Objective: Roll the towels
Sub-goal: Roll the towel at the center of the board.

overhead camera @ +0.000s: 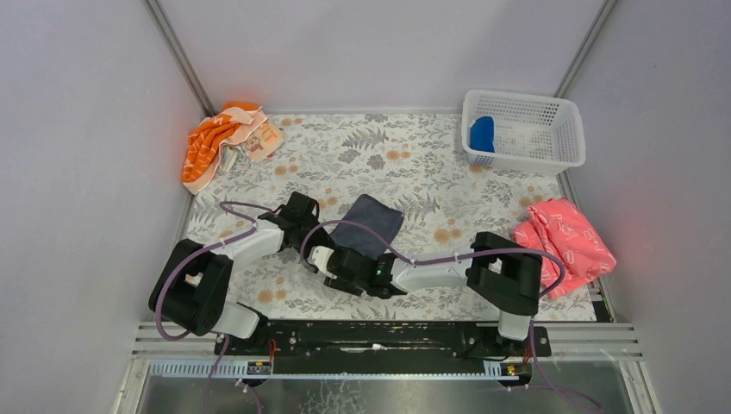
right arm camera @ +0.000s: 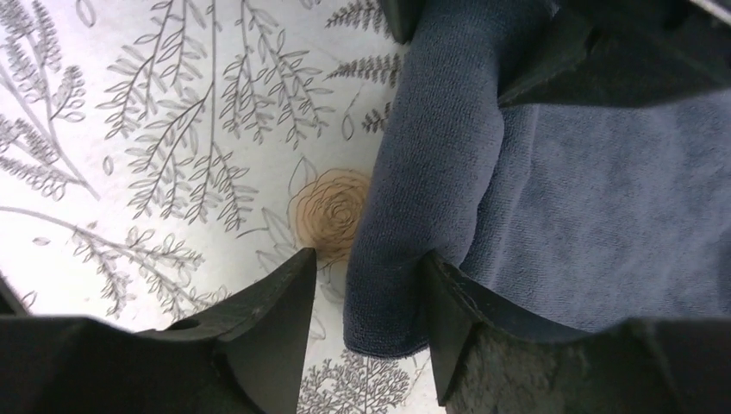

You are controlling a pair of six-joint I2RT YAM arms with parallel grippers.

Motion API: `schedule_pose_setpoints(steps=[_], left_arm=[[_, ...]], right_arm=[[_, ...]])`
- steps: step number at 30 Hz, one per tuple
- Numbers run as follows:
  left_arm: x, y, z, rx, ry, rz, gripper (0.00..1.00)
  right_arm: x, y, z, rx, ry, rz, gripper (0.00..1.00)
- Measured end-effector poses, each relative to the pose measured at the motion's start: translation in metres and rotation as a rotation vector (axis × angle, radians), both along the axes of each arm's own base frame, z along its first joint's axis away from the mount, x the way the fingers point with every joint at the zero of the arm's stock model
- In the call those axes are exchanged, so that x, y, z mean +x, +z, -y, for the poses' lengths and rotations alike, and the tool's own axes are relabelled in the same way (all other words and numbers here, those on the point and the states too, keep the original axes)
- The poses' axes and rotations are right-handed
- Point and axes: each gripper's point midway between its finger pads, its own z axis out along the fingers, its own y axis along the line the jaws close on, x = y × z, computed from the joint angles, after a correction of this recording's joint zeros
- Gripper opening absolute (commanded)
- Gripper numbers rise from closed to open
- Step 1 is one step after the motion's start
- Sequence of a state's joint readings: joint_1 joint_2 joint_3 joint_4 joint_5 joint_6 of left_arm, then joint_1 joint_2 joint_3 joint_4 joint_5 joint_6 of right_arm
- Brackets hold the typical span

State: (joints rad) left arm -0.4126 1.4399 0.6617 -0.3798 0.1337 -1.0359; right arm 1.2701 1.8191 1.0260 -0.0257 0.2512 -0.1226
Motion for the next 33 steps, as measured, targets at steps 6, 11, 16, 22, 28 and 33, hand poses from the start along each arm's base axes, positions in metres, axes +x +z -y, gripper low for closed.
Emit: schedule_pose_setpoints(steps=[6, 11, 16, 22, 28, 33], left_arm=[[0.002, 0.002, 0.001, 0.001, -0.006, 0.013, 0.54], [0.005, 0.005, -0.003, 0.026, -0.012, 0.027, 0.67], [0.004, 0.012, -0.023, 0.074, 0.026, 0.040, 0.84], [0.010, 0.039, -0.030, 0.062, 0.055, 0.136, 0.91], [0.004, 0.045, -0.029, 0.035, 0.052, 0.159, 0.91], [-0.013, 0.030, -0.022, 0.006, 0.031, 0.099, 0.90]], right_arm=[[0.010, -0.002, -0.002, -0.021, -0.018, 0.039, 0.21], [0.013, 0.001, 0.000, 0.046, -0.023, -0.069, 0.08], [0.016, 0.006, 0.005, 0.213, -0.053, -0.331, 0.05], [0.013, 0.010, 0.001, 0.376, -0.087, -0.642, 0.05], [0.014, 0.009, 0.004, 0.553, -0.168, -0.960, 0.05], [0.019, 0.007, 0.014, 0.649, -0.245, -1.155, 0.05]])
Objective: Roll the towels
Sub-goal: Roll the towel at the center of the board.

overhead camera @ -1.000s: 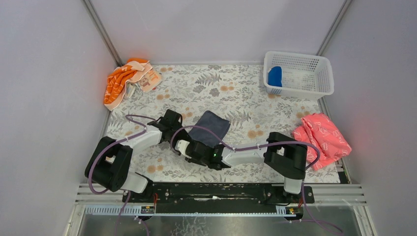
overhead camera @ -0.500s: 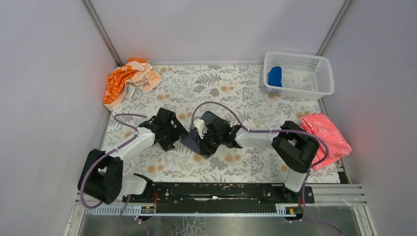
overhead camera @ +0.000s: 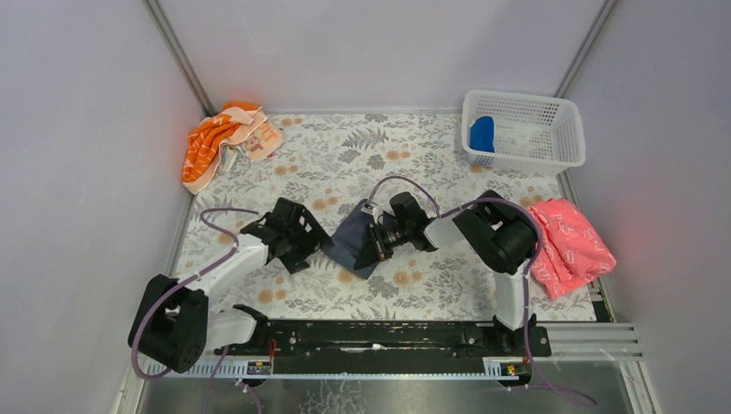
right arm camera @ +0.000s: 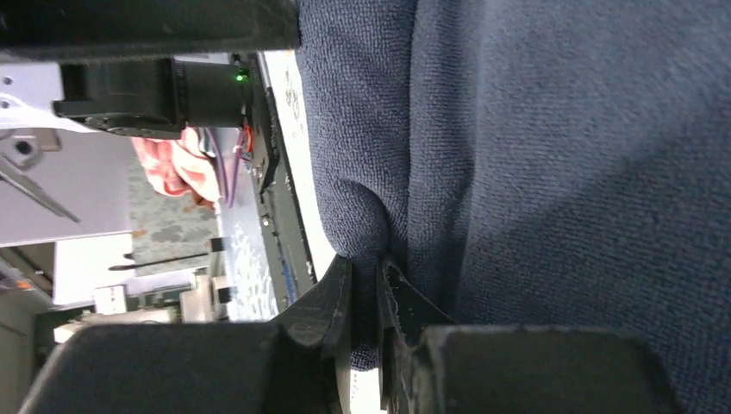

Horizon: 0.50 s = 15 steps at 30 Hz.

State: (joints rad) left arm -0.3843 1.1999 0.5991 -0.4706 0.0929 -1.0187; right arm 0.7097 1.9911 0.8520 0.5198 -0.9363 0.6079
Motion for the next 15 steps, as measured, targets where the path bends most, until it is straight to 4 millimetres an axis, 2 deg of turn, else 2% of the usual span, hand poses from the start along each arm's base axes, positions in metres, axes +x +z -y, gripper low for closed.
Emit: schedule_pose_setpoints(steps=[5, 9, 15], left_arm=[[-0.001, -0.008, 0.014, -0.023, -0.028, -0.023, 0.88], [0.004, -0.014, 0.019, -0.023, -0.033, -0.035, 0.82], [0.011, -0.020, 0.023, -0.018, -0.020, -0.060, 0.71]], right_arm=[[0.001, -0.001, 0.006, 0.013, -0.023, -0.099, 0.08], [0.002, -0.001, 0.007, 0.011, -0.029, -0.130, 0.13], [0.005, -0.002, 0.009, -0.024, -0.041, -0.136, 0.30]])
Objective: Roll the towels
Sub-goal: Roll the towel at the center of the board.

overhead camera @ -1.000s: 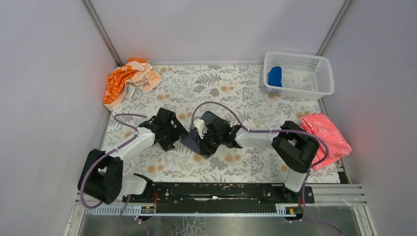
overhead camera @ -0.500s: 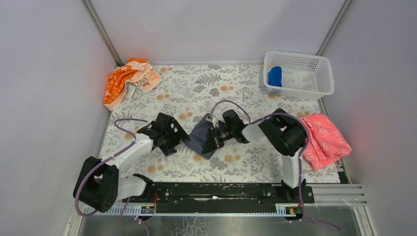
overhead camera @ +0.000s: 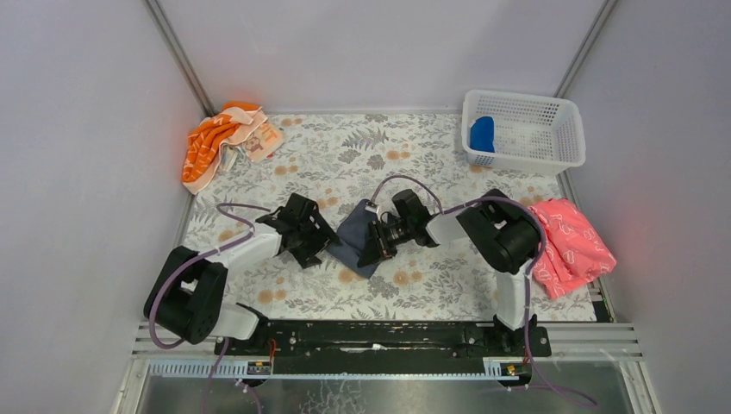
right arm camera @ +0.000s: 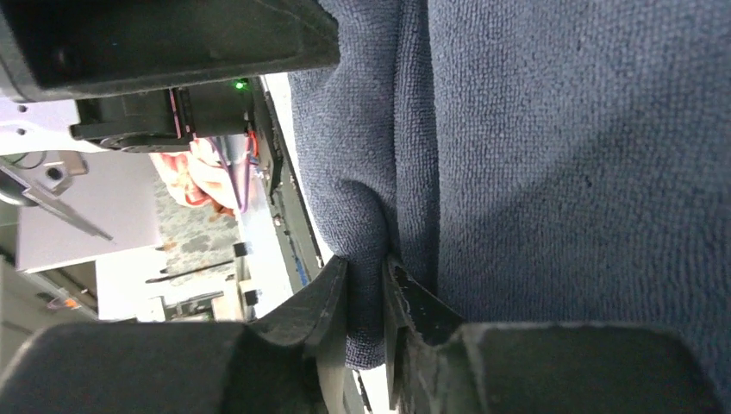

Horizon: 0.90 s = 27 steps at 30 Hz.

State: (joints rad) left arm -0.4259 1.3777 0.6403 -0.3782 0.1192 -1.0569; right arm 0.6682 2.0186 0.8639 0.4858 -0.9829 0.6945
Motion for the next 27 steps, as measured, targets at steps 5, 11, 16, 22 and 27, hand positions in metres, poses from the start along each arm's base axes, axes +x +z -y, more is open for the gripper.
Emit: schedule_pose_setpoints(steps=[5, 11, 16, 22, 27], left_arm=[[0.007, -0.003, 0.004, -0.010, 0.006, 0.004, 0.58], [0.013, -0.005, 0.009, -0.019, -0.001, 0.015, 0.57], [0.016, -0.004, 0.012, -0.025, -0.005, 0.019, 0.57], [0.019, -0.005, 0.014, -0.027, -0.009, 0.018, 0.58], [0.020, -0.005, 0.016, -0.028, -0.013, 0.020, 0.58]], right_arm=[[0.008, 0.006, 0.010, -0.102, -0.042, 0.111, 0.51], [0.010, 0.014, 0.018, -0.272, -0.049, 0.341, 0.62], [0.008, 0.040, 0.019, -0.395, -0.020, 0.663, 0.65], [0.000, 0.065, 0.009, -0.442, 0.045, 0.980, 0.65], [-0.014, 0.051, -0.002, -0.504, 0.160, 1.120, 0.64]])
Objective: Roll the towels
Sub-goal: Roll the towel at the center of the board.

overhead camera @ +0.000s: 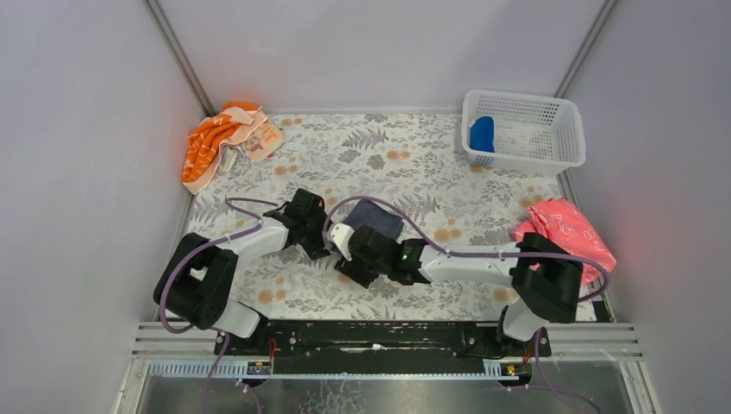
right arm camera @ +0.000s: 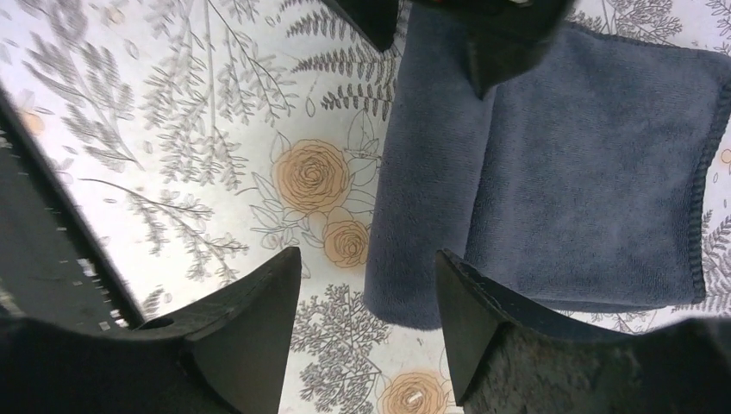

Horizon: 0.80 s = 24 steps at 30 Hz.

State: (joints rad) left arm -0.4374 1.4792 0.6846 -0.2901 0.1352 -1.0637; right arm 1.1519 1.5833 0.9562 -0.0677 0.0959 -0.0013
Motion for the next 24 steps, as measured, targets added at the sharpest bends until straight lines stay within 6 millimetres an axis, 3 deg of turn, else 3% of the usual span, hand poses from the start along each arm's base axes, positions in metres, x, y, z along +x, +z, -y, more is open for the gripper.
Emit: schedule_pose_setpoints(steps=[8, 14, 18, 24], left_arm=[[0.003, 0.000, 0.002, -0.003, -0.007, 0.001, 0.59], [0.005, 0.001, 0.004, -0.008, -0.011, 0.005, 0.61], [0.006, 0.002, 0.005, -0.009, -0.014, 0.009, 0.66], [0.002, 0.006, -0.008, 0.051, 0.002, 0.034, 0.83]], right_arm=[[0.014, -0.052, 0.009, -0.222, 0.013, 0.135, 0.63], [0.028, -0.054, 0.012, -0.273, -0.015, 0.202, 0.50], [0.029, -0.056, 0.012, -0.290, -0.007, 0.202, 0.32], [0.018, -0.053, -0.006, -0.204, 0.057, 0.045, 0.24]])
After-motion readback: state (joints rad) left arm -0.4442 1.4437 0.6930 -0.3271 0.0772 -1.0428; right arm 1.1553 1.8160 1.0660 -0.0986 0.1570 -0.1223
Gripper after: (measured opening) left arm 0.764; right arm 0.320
